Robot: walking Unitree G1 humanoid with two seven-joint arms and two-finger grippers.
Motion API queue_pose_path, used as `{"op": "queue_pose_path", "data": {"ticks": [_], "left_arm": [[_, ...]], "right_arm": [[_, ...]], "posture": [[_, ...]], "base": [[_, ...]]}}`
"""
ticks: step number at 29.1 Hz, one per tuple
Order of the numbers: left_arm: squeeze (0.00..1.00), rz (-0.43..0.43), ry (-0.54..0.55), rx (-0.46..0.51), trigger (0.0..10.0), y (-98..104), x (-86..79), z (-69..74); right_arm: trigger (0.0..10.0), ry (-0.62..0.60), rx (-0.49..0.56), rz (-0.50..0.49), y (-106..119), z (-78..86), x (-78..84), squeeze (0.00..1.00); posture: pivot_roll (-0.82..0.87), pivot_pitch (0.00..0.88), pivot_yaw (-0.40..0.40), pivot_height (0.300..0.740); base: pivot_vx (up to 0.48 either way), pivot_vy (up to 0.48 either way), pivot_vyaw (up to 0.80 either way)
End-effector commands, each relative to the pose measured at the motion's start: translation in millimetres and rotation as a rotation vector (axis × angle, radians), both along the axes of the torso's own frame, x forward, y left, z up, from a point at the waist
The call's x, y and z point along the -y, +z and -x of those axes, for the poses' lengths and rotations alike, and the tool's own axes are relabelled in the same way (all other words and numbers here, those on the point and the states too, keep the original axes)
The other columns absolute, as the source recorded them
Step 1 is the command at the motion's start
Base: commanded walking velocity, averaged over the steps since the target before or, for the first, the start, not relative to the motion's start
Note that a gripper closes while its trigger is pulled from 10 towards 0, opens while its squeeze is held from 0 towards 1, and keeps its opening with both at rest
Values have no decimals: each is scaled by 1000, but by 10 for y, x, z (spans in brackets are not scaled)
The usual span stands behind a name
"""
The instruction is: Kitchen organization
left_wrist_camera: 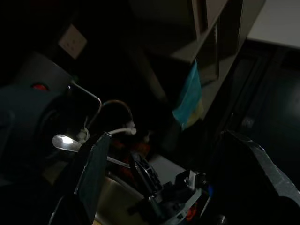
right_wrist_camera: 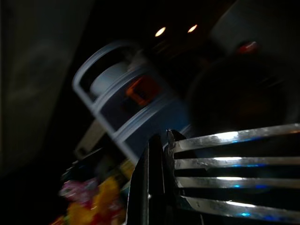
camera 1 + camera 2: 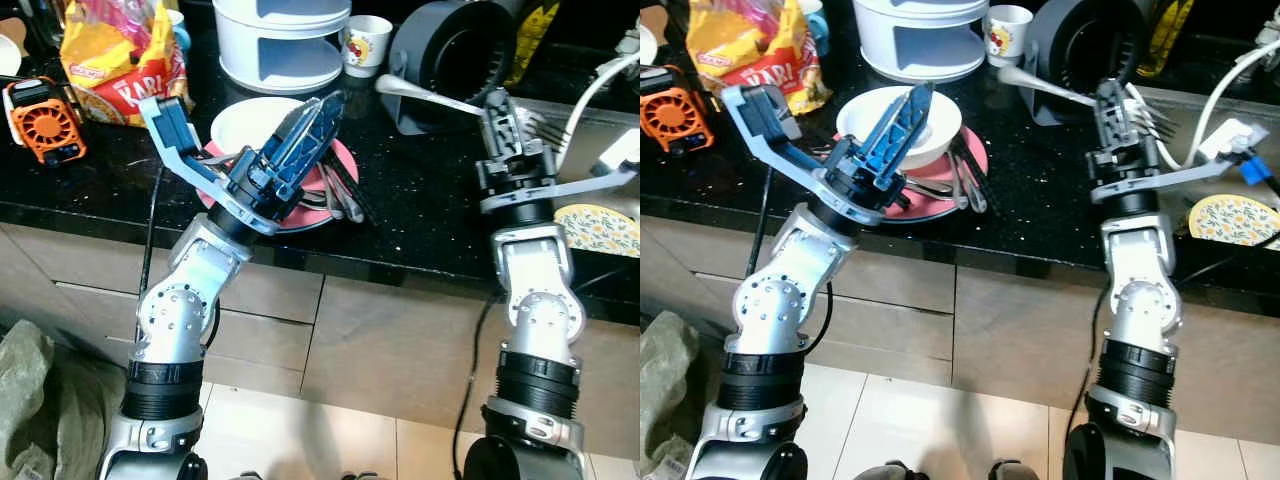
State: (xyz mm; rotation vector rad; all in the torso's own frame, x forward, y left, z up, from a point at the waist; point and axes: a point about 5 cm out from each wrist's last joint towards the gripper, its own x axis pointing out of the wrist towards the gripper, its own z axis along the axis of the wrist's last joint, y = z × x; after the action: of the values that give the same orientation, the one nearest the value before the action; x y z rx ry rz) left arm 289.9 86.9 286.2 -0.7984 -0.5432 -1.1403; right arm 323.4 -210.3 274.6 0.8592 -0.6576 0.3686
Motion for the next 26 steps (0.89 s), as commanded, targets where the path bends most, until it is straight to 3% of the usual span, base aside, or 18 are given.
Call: {"op": "queue_pose_path", "data": {"ticks": [1,9,10,11,18,20,26], "left_arm": [[0,-48,31,22,10000,14,42,14],[0,-117,112,28,10000,-24,47,-1],[0,-179,177,21,10000,-70,65,-28],[0,-179,177,21,10000,-70,65,-28],[0,-210,241,11,10000,-114,36,-64],[0,-219,285,3,10000,-108,-9,-92],[0,-225,304,0,10000,-113,-29,-88]], "right_arm": [[10000,-65,-22,-12,-42,-3,132,0],[10000,-118,-56,-8,-93,-21,218,0],[10000,-137,-67,31,-117,-36,212,0],[10000,-137,-67,31,-117,-36,212,0],[10000,-102,-72,136,-156,-65,13,0],[10000,-92,-78,156,-173,-83,-74,0],[10000,-95,-90,170,-198,-98,-128,0]], "posture": [[-33,128,-11,740],[-27,123,-12,740],[-25,119,-12,740],[-25,119,-12,740],[-17,121,-17,740],[-10,127,-17,740],[-10,132,-19,740]], "base": [[0,0,-800],[0,0,-800],[0,0,0],[0,0,0],[0,0,0],[0,-422,0],[0,-461,0]]}}
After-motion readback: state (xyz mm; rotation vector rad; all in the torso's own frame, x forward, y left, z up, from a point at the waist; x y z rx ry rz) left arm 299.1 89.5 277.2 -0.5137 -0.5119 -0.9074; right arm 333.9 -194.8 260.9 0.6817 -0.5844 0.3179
